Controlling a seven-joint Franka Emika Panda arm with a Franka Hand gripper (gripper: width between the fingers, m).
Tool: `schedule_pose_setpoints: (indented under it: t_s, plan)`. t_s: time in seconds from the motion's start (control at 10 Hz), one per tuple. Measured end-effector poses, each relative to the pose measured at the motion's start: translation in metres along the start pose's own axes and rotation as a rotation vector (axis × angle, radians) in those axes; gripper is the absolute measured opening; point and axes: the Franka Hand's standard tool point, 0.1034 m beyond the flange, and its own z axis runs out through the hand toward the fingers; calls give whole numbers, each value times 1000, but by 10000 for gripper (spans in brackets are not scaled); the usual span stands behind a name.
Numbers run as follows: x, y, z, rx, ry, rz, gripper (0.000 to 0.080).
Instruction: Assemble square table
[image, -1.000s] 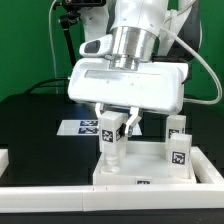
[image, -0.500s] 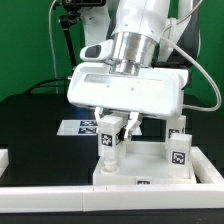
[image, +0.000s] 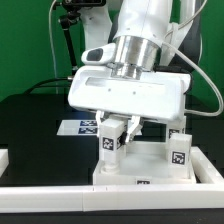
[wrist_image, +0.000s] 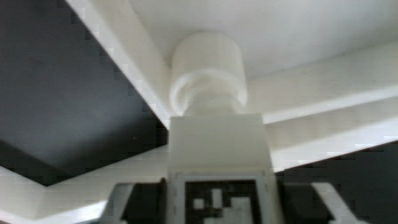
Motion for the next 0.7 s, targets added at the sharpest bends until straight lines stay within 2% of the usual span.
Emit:
schedule_pose_setpoints:
  t_s: [0.3, 0.5, 0.6, 0.7]
  plan:
    - [0, 1, 1, -2, 4, -6, 287]
    - [0, 2, 1, -2, 4, -10, 574]
    - [0, 2, 1, -2, 4, -11, 574]
    - [0, 2, 1, -2, 4, -13, 633]
